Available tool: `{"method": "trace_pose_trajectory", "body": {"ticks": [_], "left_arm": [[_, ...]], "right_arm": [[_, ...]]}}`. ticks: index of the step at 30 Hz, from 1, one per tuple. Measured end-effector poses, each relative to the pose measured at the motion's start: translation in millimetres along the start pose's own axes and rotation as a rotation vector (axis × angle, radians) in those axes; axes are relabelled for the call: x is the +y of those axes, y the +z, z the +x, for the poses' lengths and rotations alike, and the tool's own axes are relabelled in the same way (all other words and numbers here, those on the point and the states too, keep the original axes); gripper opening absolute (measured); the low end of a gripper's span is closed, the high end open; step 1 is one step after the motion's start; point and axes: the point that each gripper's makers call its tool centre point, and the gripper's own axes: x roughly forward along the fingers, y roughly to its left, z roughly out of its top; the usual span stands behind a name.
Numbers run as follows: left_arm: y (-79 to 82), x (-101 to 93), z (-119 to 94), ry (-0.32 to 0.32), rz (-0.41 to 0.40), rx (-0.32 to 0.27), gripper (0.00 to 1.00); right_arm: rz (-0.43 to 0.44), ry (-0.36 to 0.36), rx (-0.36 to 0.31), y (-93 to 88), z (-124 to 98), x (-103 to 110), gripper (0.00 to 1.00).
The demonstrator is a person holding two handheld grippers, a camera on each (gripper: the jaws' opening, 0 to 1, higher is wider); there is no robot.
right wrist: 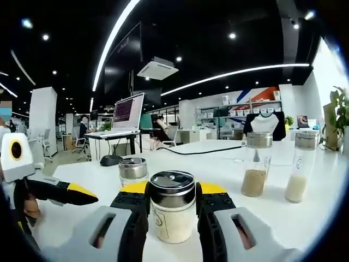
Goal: Rotate the seasoning bottle until the label or dispensing opening points toward the visible target arrow and the bottle remains upright within the marked orientation range
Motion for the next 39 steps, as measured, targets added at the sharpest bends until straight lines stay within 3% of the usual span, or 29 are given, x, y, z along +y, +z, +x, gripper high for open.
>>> {"method": "trace_pose_trajectory", "body": {"ticks": [23, 39], "left_arm": [[-7.8, 1.7, 1.1, 0.005, 0.038, 0.031, 0.90], [-2.1, 6.9, -2.0, 0.022, 0.046, 0.018, 0.90]], "right_arm": [[0.004, 0.001, -0.007, 0.2, -0.4, 1.0, 0.31], [0.001, 0.040, 0.001, 0.1, 3.6, 1.9, 0.31]]}}
